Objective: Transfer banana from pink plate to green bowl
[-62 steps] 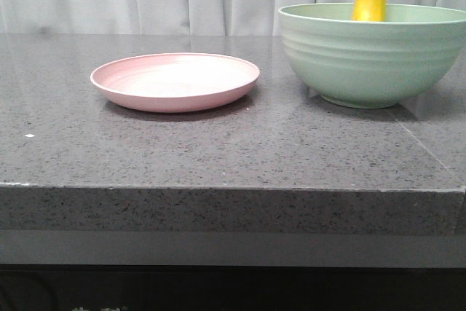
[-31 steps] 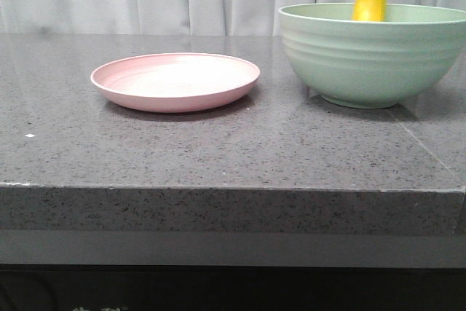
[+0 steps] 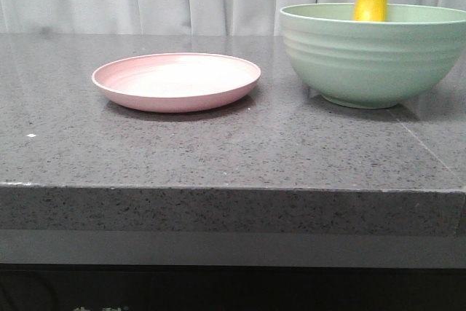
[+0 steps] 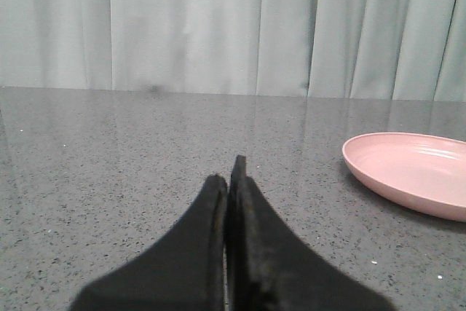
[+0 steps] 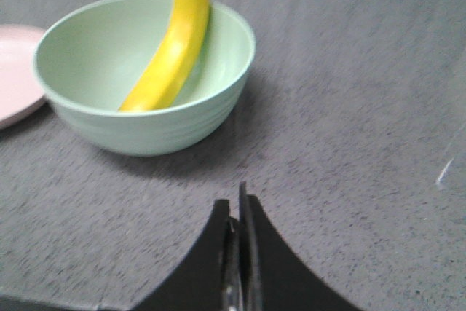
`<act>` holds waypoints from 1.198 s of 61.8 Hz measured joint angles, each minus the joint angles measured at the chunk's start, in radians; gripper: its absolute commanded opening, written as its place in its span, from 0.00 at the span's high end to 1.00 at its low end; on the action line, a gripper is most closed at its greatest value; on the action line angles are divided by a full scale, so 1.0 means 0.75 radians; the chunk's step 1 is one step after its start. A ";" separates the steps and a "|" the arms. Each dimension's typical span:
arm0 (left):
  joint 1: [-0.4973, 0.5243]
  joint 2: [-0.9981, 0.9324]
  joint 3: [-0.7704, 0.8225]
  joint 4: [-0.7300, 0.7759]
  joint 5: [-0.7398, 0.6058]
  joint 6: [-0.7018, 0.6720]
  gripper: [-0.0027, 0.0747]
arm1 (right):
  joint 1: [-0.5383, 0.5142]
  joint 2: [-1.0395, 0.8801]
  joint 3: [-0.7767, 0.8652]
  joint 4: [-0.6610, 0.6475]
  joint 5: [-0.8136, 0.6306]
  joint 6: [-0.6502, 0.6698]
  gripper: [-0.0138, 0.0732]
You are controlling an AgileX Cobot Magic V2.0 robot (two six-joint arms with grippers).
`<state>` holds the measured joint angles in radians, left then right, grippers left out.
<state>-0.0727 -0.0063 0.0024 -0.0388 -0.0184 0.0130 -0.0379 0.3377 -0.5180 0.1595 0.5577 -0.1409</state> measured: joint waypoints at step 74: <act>0.000 0.000 0.000 0.000 0.000 0.000 0.99 | 0.026 -0.462 0.727 -0.182 -0.624 0.275 0.92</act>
<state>-0.0727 -0.0063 0.0024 -0.0388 -0.0184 0.0130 -0.0185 -0.0091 0.0275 0.0233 0.0897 0.0652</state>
